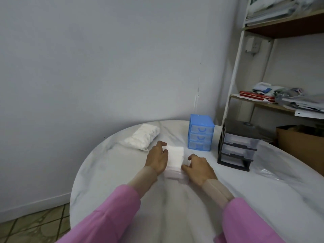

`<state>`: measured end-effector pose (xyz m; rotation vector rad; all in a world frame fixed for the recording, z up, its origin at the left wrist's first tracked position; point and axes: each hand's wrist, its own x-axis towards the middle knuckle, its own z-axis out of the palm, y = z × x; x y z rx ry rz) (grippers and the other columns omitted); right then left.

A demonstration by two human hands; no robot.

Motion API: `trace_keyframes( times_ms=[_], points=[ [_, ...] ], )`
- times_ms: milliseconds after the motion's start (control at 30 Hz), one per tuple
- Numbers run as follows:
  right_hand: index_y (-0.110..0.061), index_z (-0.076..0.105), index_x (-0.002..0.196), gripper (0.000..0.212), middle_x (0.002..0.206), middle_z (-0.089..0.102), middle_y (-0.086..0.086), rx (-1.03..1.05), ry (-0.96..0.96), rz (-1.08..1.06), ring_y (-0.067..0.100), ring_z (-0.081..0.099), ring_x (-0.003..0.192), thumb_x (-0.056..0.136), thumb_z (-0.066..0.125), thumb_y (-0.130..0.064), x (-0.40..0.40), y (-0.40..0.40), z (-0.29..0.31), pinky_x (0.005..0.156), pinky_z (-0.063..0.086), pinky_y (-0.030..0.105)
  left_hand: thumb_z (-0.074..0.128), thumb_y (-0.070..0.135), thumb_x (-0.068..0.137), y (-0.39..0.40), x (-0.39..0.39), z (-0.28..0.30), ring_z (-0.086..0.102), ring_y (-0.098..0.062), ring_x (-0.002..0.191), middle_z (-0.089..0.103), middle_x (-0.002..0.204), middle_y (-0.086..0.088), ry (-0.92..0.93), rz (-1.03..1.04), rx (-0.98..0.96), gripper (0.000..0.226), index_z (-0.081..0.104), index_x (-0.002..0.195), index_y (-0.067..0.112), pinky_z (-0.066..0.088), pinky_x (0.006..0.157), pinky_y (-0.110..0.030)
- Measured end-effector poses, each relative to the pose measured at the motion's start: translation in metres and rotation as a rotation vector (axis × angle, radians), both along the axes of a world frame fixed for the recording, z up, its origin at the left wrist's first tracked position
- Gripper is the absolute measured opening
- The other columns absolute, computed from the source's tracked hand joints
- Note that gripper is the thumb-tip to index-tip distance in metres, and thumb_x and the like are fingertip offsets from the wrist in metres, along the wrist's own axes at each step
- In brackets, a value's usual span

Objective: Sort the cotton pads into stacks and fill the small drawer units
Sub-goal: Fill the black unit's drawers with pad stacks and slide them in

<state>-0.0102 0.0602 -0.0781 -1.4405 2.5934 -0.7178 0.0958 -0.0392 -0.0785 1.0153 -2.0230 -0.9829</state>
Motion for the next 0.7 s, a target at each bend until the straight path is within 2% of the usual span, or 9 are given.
trace_keyframes(
  times_ms=[67, 133, 200, 267, 400, 500, 700],
  points=[
    [-0.006, 0.053, 0.119, 0.036, 0.111, 0.06, 0.014, -0.005, 0.01, -0.013, 0.029, 0.057, 0.102, 0.09, 0.05, -0.028, -0.01, 0.016, 0.0, 0.087, 0.047, 0.036, 0.037, 0.004, 0.094, 0.008, -0.008, 0.0, 0.051, -0.02, 0.084, 0.057, 0.105, -0.013, 0.069, -0.019, 0.039, 0.031, 0.049, 0.123, 0.006, 0.038, 0.059, -0.019],
    [-0.005, 0.055, 0.116, 0.034, 0.108, 0.062, 0.014, -0.016, 0.017, -0.043, 0.029, 0.058, 0.099, 0.09, 0.051, -0.026, -0.02, 0.033, 0.0, 0.087, 0.048, 0.038, 0.038, 0.0, 0.093, 0.019, -0.017, -0.002, 0.051, -0.016, 0.076, 0.059, 0.109, -0.013, 0.111, -0.063, 0.068, 0.029, 0.052, 0.118, 0.003, 0.041, 0.048, -0.013],
    [-0.005, 0.057, 0.114, 0.032, 0.105, 0.062, 0.013, -0.027, 0.014, -0.069, 0.028, 0.058, 0.097, 0.089, 0.053, -0.025, -0.027, 0.046, -0.001, 0.085, 0.048, 0.036, 0.039, -0.005, 0.091, 0.031, -0.025, -0.004, 0.051, -0.013, 0.074, 0.059, 0.107, -0.011, 0.147, -0.105, 0.061, 0.029, 0.054, 0.115, 0.001, 0.041, 0.049, -0.006],
    [-0.005, 0.058, 0.112, 0.031, 0.103, 0.063, 0.012, -0.028, 0.012, -0.099, 0.027, 0.058, 0.095, 0.088, 0.055, -0.025, -0.036, 0.061, 0.001, 0.081, 0.047, 0.033, 0.038, -0.01, 0.087, 0.044, -0.037, -0.005, 0.052, -0.015, 0.081, 0.056, 0.104, -0.008, 0.172, -0.136, 0.048, 0.034, 0.055, 0.114, 0.0, 0.038, 0.052, -0.001],
    [-0.003, 0.063, 0.101, 0.026, 0.106, 0.065, 0.011, -0.042, -0.001, -0.179, 0.027, 0.06, 0.096, 0.085, 0.058, -0.024, -0.052, 0.085, 0.003, 0.083, 0.047, 0.034, 0.037, -0.018, 0.08, 0.063, -0.059, -0.003, 0.047, -0.006, 0.067, 0.055, 0.099, -0.009, 0.222, -0.2, 0.076, 0.038, 0.057, 0.108, -0.001, 0.041, 0.051, -0.006],
    [-0.006, 0.061, 0.107, 0.03, 0.104, 0.063, 0.011, -0.044, -0.025, -0.243, 0.027, 0.061, 0.091, 0.085, 0.059, -0.027, -0.059, 0.101, 0.001, 0.087, 0.05, 0.039, 0.041, -0.019, 0.079, 0.077, -0.073, -0.005, 0.047, -0.003, 0.068, 0.056, 0.095, -0.007, 0.239, -0.239, 0.096, 0.036, 0.058, 0.099, 0.005, 0.041, 0.055, -0.005],
    [-0.008, 0.058, 0.117, 0.034, 0.109, 0.063, 0.011, -0.052, -0.035, -0.286, 0.021, 0.059, 0.093, 0.089, 0.059, -0.028, -0.077, 0.125, 0.002, 0.088, 0.045, 0.028, 0.045, -0.019, 0.076, 0.096, -0.1, -0.015, 0.053, -0.013, 0.08, 0.059, 0.094, -0.004, 0.248, -0.29, 0.114, 0.037, 0.057, 0.092, 0.012, 0.043, 0.061, -0.004]
  ],
)
